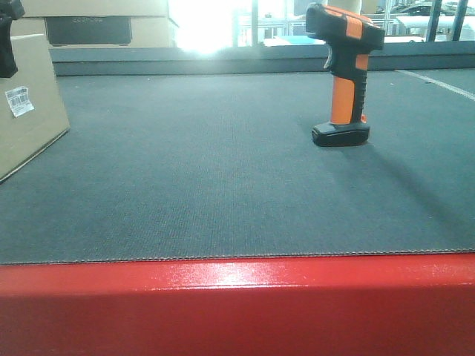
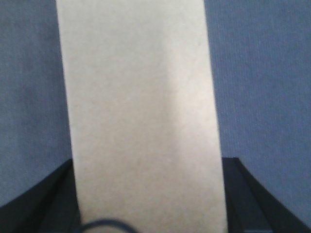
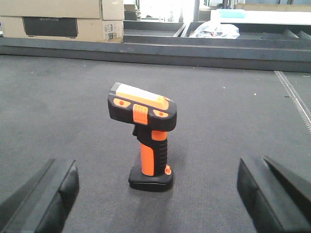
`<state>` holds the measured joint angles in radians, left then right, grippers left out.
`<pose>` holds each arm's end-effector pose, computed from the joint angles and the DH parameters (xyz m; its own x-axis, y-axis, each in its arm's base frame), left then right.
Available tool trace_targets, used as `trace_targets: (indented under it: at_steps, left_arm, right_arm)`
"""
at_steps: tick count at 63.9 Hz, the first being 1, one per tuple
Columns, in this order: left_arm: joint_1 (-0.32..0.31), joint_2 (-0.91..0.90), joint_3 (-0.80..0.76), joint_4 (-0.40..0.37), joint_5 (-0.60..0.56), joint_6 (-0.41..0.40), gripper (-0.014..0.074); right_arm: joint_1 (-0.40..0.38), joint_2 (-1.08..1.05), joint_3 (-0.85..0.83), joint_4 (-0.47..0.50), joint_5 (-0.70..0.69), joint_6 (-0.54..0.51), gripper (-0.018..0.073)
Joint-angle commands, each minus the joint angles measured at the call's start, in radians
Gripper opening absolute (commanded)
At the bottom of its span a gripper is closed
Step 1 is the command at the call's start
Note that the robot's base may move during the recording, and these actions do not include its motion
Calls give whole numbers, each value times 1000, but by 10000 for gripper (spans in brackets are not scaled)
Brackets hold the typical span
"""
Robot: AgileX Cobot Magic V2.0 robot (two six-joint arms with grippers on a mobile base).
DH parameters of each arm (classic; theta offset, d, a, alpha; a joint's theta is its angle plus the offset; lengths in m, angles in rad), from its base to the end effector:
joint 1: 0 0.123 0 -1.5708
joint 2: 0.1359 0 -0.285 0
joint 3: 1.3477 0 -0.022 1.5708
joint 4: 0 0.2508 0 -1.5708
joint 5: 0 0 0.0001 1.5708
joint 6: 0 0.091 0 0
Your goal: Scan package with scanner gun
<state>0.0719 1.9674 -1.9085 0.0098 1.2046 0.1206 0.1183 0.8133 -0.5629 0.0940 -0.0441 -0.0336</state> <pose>0.4285 0.0317 0.3136 -0.9230 0.0576 -0.3804 0.0392 0.9977 0.0560 0.1742 0.0203 0.3247 -0.1248 0.0459 -0.9911 -0.1066 0.9925 0.0593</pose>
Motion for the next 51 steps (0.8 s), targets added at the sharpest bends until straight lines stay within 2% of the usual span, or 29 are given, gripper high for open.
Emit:
trace_targets:
  at_steps: [1,5,15,22,35,51]
  left_arm:
    - [4,-44,-9,-60,17,-1,-111]
    - [4,-82,-9,-119,17,5,-111]
    - [4,-172,-9,-324,17,33,-111]
    - [4,-219,-9,-418,17,35,-111]
    - [4,-239,-9,-455,17,35,-111]
    - [4,-239,-9,-458,17,35,-111]
  right_arm:
    - [0,2,-7,0,-31,-1,569]
    - [5,2,-7,0,-30,-1,569]
    - [40,2,-7,0,-30,-1,569]
    - [77,22,-7,0,-50,-1,569]
    - [86,180,-7,7,-201,-1,569]
    - [86,419,-7,133,-485,-1,569]
